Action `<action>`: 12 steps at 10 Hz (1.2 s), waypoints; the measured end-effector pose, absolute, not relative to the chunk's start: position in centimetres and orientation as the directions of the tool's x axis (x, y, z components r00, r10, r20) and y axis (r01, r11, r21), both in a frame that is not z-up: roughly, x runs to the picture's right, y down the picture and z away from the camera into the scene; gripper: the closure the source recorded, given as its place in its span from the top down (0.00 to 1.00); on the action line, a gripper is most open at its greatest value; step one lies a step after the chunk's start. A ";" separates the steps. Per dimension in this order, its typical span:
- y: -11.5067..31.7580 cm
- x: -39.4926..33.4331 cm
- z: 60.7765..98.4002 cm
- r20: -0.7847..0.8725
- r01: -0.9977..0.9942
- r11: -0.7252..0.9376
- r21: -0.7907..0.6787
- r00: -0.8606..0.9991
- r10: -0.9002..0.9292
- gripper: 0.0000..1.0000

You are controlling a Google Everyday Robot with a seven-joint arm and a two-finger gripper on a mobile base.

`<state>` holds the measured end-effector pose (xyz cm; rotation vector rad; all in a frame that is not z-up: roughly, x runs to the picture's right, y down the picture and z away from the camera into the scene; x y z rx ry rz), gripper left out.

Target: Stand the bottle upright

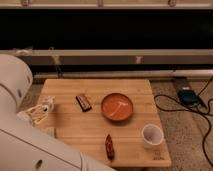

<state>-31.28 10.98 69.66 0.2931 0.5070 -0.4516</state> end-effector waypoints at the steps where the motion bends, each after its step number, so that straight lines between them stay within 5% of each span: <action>1: 10.8 -31.1 69.3 -0.530 0.494 0.858 0.142 0.769 -0.356 0.00; 12: 8.5 -30.7 68.0 -0.473 0.594 0.804 0.003 0.709 -0.522 0.00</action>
